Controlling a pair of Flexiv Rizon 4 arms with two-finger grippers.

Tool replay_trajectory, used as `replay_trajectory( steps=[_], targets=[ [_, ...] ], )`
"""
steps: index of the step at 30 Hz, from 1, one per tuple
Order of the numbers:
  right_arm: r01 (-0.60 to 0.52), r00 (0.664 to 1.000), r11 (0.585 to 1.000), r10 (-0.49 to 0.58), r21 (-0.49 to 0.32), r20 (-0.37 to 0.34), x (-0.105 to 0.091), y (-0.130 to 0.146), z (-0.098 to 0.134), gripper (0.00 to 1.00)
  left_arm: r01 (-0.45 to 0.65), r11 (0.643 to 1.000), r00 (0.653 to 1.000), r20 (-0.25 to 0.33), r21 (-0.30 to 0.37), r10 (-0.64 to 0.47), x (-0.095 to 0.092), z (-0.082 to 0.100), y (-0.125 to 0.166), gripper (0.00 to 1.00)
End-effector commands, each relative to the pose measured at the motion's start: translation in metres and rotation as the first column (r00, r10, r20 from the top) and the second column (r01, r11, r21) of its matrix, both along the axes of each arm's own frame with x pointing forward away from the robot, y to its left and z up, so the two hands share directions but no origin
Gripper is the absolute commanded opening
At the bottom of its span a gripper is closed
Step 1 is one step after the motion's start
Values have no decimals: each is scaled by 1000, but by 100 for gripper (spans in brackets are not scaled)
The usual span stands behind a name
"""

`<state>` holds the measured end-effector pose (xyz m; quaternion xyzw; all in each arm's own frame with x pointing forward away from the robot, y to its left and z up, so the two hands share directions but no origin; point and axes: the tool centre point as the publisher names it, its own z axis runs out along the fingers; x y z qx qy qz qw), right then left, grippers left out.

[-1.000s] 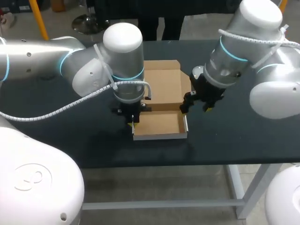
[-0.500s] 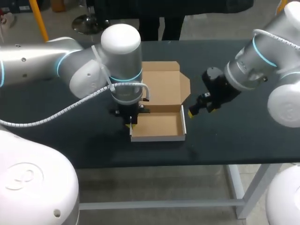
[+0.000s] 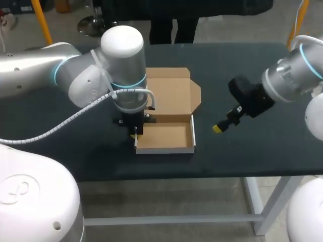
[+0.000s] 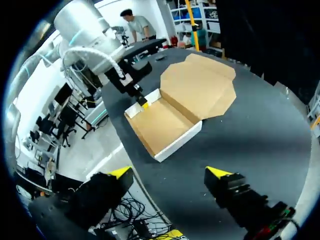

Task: Assemble the packaging by folding the flat box into shape, placing the metal phone stand inside, and closing the box properly

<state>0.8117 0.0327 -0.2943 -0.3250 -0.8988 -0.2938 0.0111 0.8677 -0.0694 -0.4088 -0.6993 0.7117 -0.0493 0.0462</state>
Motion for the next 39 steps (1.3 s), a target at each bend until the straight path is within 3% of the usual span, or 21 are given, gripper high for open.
replay_trajectory(
  steps=[1,7,19,25,33,39],
  targets=[
    [-120,993,984,116,134,39,-30,-40,15,100,1,1000,1000,-3,12,-1,-1,2,3,0],
    [-219,974,971,213,93,73,-46,-47,21,100,-5,999,1000,-19,39,5,0,1,4,0],
    [-258,963,965,253,40,96,-59,-51,22,100,-47,991,999,-10,122,49,0,-2,4,0],
    [-263,960,964,258,37,105,-63,-54,21,100,-71,975,997,23,212,67,1,-3,7,0],
    [-268,959,963,263,32,110,-66,-54,20,100,-59,926,998,57,372,41,1,-7,13,0],
    [-270,958,962,265,32,109,-67,-53,19,100,-55,923,997,66,380,32,3,-8,19,0]
  ],
)
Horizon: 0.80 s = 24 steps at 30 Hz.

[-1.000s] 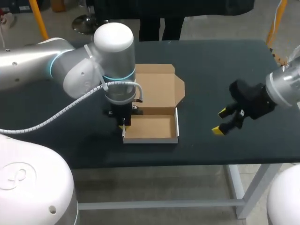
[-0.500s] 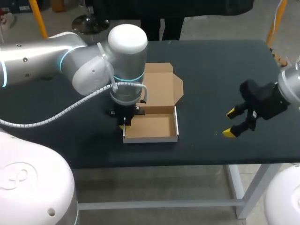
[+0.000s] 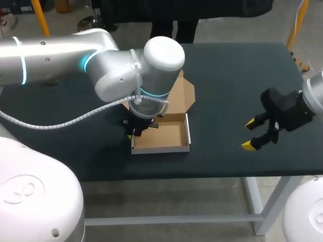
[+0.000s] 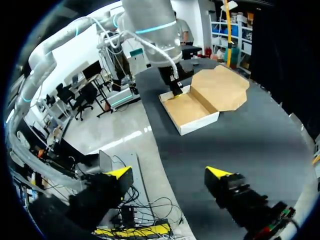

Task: Assemble the packaging by folding the flat box into shape, placing the metal phone stand inside, and closing the box properly

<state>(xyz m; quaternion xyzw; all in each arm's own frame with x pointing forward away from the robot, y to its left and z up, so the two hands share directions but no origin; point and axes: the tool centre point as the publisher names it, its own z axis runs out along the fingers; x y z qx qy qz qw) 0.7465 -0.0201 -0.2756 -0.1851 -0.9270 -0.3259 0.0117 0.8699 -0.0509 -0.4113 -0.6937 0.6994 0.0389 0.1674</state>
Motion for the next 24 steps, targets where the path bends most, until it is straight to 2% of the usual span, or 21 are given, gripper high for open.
replay_trajectory(
  steps=[1,11,13,15,17,19,24],
  targets=[
    [-1,1000,1000,1,1,1,-2,0,1,100,-12,996,1000,13,84,11,0,-5,2,0],
    [2,1000,1000,-2,-2,-8,1,2,0,100,30,994,1000,-2,-106,-30,-5,0,3,0],
    [2,1000,1000,-2,-2,-11,2,3,0,100,34,991,999,1,-126,-34,-5,0,3,0],
    [2,1000,1000,-2,-3,-14,3,4,-1,100,34,988,999,-1,-148,-35,-5,0,3,13],
    [3,1000,1000,-3,-3,-16,3,4,-1,100,38,984,999,1,-171,-38,-5,1,3,20],
    [4,1000,1000,-4,-4,-19,4,5,-2,100,48,978,999,7,-202,-47,-5,4,3,40],
    [9,1000,1000,-9,-7,-27,5,6,-3,100,77,956,997,7,-284,-78,-6,10,2,48]
  ],
)
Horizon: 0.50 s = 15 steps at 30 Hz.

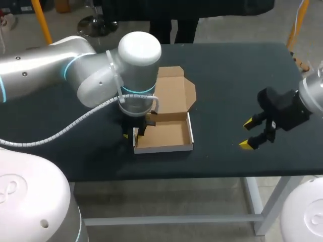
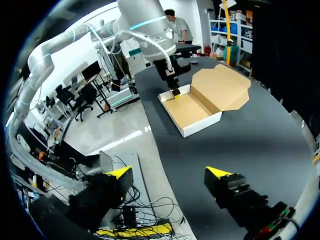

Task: Assemble the packaging by folding the flat box into shape, placing the metal phone stand inside, and closing the box properly

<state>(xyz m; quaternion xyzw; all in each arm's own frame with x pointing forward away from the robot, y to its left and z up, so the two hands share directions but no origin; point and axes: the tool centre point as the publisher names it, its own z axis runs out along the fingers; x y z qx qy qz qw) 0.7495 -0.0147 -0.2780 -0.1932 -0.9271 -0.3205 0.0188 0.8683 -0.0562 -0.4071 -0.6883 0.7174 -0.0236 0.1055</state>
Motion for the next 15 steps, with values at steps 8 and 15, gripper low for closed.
replay_trajectory(
  steps=[8,15],
  targets=[
    [1,1000,1000,-1,-3,-12,3,1,-1,100,86,968,996,52,-236,-76,-8,19,5,85],
    [7,1000,1000,-7,-5,-13,3,2,-1,100,200,897,978,128,-395,-162,-19,43,5,100]
  ],
)
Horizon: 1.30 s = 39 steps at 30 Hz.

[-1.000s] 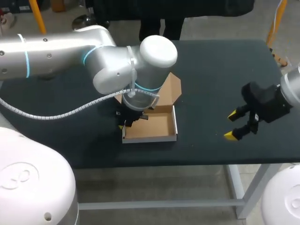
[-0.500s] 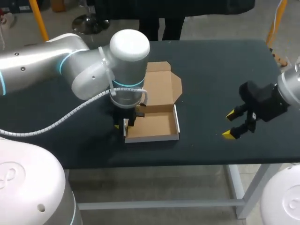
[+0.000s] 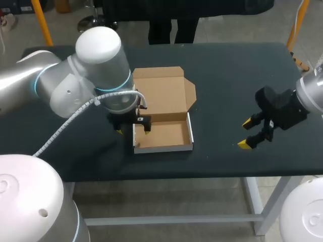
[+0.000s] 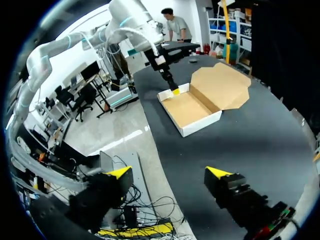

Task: Assemble the packaging by folding the flat box into shape, placing the metal phone stand inside, and closing the box properly

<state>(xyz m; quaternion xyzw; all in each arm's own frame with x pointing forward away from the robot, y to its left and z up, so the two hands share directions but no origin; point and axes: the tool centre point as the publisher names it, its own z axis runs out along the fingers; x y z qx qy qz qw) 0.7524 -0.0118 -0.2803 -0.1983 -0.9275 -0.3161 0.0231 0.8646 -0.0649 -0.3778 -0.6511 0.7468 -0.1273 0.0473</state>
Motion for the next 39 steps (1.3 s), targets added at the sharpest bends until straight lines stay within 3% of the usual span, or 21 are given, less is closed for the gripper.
replay_trajectory(
  steps=[1,9,21,35,39],
  targets=[
    [4,1000,1000,-4,2,1,0,-1,2,100,93,972,995,47,-217,-85,-18,18,14,100],
    [39,999,999,-39,12,1,2,-6,6,100,272,900,962,115,-341,-247,-43,50,21,100],
    [107,994,994,-107,10,-10,0,-13,14,100,331,848,942,89,-413,-324,-72,79,49,100],
    [295,952,955,-295,-22,-78,-5,-27,26,100,273,885,961,70,-377,-267,-102,106,76,100],
    [358,926,933,-361,-44,-110,-8,-32,29,100,253,896,967,82,-366,-239,-109,112,81,100]
  ],
)
